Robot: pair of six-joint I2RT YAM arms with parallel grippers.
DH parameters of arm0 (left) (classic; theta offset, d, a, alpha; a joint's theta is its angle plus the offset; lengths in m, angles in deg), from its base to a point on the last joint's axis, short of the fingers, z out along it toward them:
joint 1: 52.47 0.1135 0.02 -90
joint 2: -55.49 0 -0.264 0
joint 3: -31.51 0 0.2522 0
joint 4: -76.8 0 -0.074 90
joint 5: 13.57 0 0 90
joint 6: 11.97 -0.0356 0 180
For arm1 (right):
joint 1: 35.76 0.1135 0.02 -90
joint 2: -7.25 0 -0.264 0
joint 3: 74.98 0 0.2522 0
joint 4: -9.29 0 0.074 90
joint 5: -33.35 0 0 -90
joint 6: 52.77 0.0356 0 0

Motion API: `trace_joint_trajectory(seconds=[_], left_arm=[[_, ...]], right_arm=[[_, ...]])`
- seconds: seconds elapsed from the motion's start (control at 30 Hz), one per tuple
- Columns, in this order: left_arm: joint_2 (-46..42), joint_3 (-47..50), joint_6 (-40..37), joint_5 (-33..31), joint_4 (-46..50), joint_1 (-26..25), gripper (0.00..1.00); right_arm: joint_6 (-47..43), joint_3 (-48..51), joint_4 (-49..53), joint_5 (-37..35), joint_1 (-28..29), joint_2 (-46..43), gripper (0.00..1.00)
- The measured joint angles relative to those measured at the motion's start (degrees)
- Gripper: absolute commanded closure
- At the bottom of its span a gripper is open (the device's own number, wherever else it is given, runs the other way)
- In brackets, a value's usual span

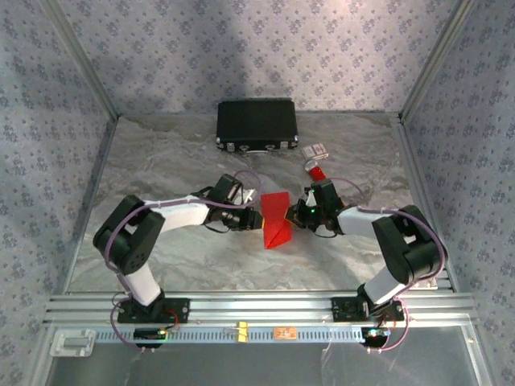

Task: Fold a paper plane with a square sheet of paper (pick it up from the middle)
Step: Turn over the paper at the center of the table.

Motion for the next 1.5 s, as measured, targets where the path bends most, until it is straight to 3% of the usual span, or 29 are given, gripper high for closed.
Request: trace_joint_trajectory(seconds=[0.2,0.5,0.93,1.3,1.4,1.5], left_arm=[[-7.19,3.5,3.19,-1.95,-2.56,0.15,0.74],[-8.61,4.22,4.72,-2.49,-2.03,1.81,0.73],[-11.69,5.25,5.07,-3.21,-1.03,5.73,0.67],[-18.14,5.27,0.11,-8.46,5.22,12.94,0.32],[-18.91,5.27,-0.61,-9.46,6.16,14.6,0.09],[-20.15,5.27,-2.14,-10.08,7.96,16.33,0.0]], right_arm=[[1.77,-2.64,11.85,-6.6,1.7,-8.17,0.92],[5.88,-2.23,19.93,-13.31,1.36,-21.68,0.91],[2.64,-5.11,27.74,-14.88,0.07,-22.97,0.92],[-7.63,-10.82,34.99,-16.79,0.55,-22.47,0.92],[-10.4,-12.2,37.62,-16.98,1.01,-22.1,0.92],[-13.31,-14.84,41.83,-18.58,1.95,-20.63,0.92]])
